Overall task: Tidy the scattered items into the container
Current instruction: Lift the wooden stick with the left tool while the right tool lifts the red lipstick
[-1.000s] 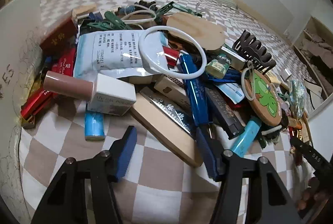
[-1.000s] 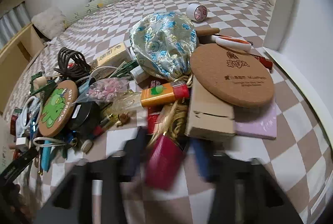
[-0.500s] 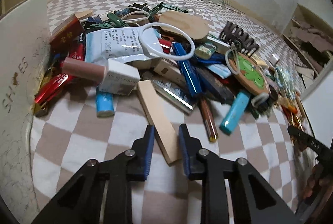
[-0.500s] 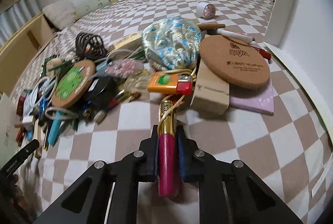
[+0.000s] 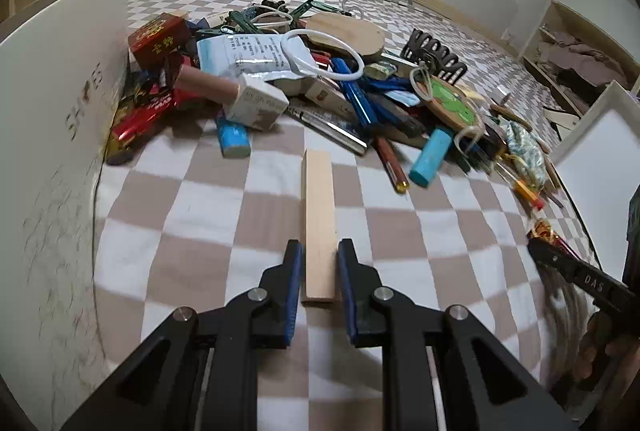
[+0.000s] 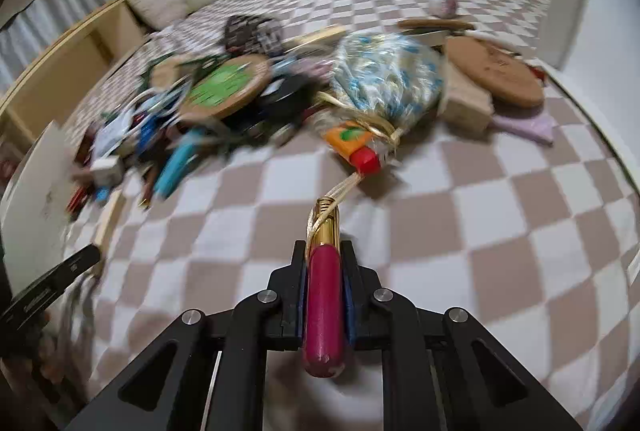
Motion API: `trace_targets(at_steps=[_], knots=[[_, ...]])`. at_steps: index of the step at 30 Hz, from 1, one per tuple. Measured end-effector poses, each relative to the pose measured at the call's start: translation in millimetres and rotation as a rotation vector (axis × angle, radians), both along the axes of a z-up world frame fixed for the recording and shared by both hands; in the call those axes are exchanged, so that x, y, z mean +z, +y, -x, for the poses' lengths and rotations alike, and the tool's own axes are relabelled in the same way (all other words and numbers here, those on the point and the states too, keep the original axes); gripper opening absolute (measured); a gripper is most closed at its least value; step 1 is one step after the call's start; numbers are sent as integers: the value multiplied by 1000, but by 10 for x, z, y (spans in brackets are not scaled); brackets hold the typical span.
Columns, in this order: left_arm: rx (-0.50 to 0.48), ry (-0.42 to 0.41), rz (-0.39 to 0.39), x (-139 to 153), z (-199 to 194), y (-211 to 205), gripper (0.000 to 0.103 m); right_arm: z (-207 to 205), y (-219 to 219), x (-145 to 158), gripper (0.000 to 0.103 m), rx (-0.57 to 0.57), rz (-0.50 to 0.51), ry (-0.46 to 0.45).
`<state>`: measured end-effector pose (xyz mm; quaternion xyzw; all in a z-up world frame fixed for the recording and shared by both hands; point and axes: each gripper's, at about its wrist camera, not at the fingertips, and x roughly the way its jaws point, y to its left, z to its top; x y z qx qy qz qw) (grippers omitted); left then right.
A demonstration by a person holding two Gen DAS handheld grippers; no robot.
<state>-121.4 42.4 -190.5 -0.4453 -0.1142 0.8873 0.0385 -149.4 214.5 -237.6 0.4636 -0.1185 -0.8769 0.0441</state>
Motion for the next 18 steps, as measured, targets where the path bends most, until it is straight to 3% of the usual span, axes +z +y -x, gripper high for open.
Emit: trace_targets(at_steps=[5, 13, 18], knots=[[-20, -6, -15, 11, -179, -17, 18, -245, -281, 7, 16, 81, 26, 1], [-59, 27, 53, 21, -383, 72, 19, -544, -467, 26, 17, 125, 136, -3], [-72, 37, 108, -39, -351, 134, 20, -620, -440, 62, 29, 104, 205, -9]])
